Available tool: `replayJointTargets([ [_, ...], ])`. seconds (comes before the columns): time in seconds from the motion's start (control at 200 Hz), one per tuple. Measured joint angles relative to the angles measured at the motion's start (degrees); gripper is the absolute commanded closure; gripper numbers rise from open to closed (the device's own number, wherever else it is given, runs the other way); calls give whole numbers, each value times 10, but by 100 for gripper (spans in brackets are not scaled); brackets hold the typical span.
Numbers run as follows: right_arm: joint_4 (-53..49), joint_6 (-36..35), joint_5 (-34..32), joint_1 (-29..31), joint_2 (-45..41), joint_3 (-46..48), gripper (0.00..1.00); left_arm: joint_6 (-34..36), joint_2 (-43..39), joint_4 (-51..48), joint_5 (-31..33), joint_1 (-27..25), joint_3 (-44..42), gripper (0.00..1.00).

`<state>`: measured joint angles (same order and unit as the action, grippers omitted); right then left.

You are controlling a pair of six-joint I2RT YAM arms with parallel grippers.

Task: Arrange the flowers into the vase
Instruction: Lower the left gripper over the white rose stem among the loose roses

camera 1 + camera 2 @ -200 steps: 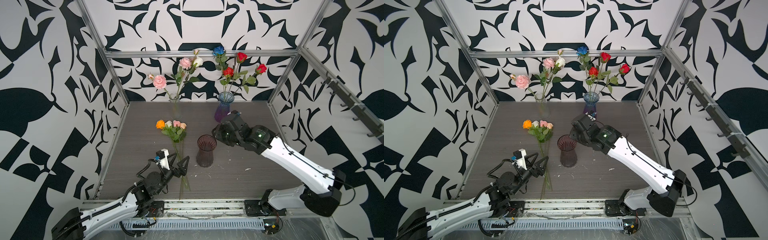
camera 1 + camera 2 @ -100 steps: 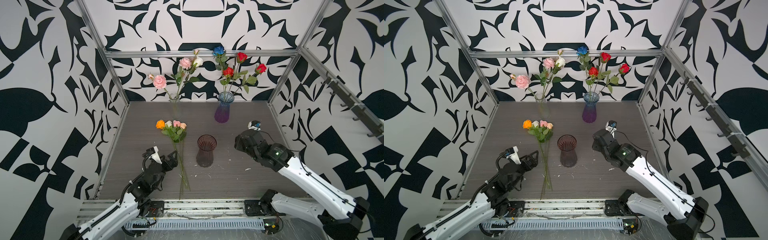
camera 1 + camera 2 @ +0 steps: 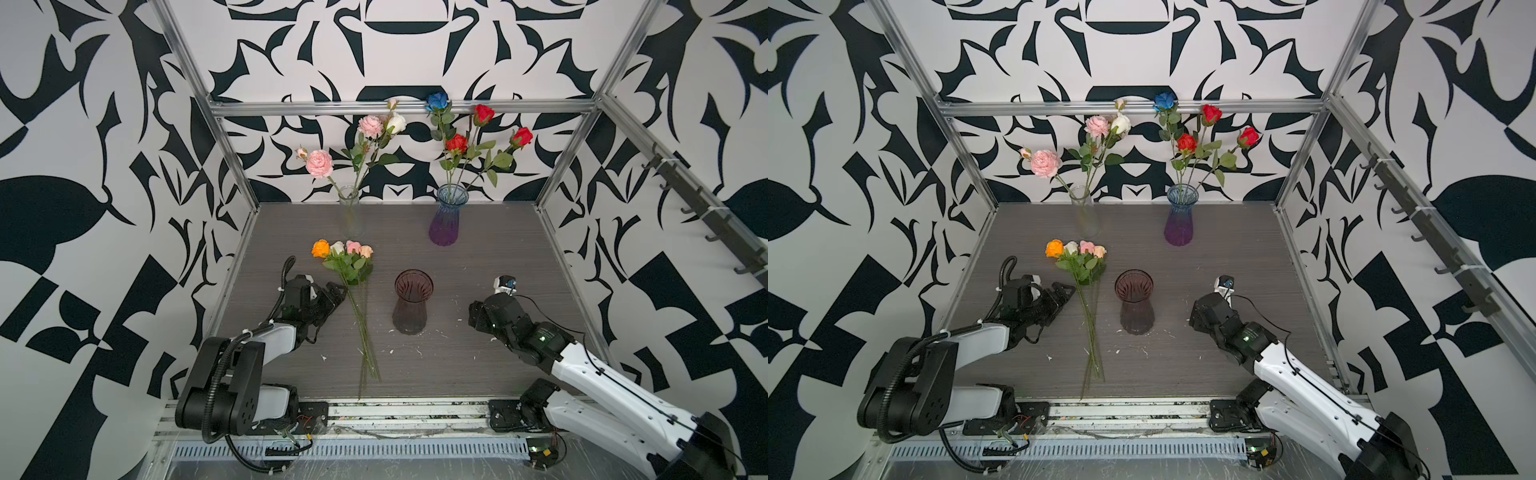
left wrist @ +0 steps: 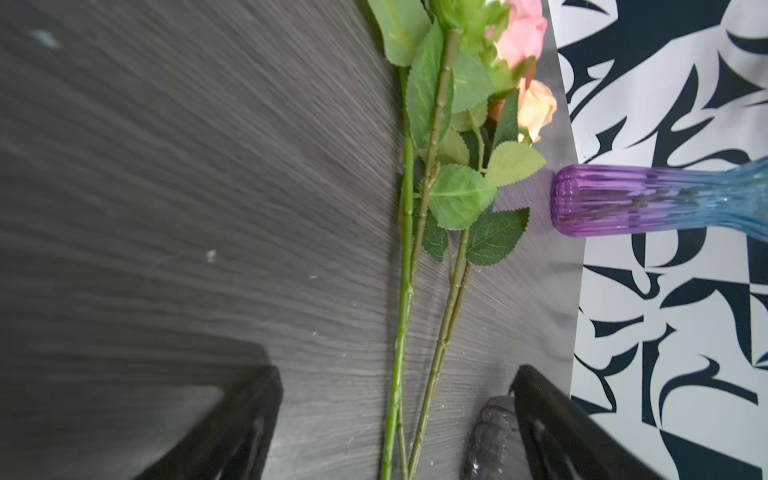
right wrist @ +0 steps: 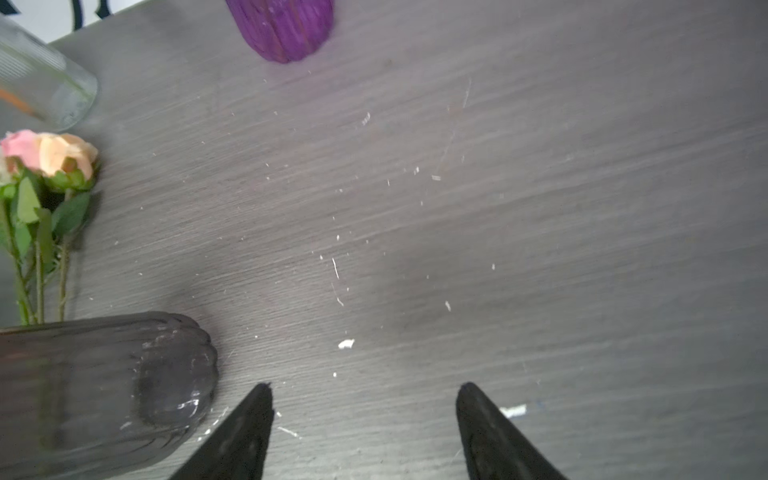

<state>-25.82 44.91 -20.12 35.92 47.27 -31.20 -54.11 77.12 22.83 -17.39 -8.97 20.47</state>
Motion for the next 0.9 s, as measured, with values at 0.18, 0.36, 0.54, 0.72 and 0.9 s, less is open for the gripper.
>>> replayJointTargets([
  [0.18,21,5,26,-43,3,9,26,7,33,5,-14,6,37,35],
  [0.36,38,7,80,-99,34,17,27,3,108,21,-44,23,86,68],
  [0.54,52,8,130,-131,50,24,27,5,164,13,-70,31,123,67],
  [0.72,65,8,159,-146,50,29,27,32,172,-61,-46,24,191,68],
  [0.9,73,9,176,-157,54,29,27,76,174,-180,23,-6,292,68],
])
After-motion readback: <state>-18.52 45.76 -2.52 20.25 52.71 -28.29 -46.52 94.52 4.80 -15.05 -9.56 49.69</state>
